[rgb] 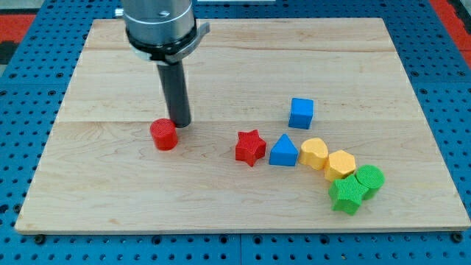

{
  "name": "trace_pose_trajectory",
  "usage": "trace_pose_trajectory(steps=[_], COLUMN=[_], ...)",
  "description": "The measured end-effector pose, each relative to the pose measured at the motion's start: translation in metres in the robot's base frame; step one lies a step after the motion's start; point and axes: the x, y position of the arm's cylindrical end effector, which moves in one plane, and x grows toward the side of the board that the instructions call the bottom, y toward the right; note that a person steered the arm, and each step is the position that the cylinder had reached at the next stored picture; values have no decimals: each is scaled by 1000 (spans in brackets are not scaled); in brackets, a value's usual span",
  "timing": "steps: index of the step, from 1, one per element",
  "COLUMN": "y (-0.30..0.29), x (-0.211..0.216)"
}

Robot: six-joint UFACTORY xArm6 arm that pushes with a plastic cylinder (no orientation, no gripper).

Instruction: Place the red circle at the bottom left of the red star

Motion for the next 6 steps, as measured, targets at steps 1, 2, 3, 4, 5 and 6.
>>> trace_pose_trajectory(steps=[1, 2, 3, 4, 5, 6], y=[-63, -34, 40, 113, 52, 36], x=[-18, 13, 34, 39, 14, 27])
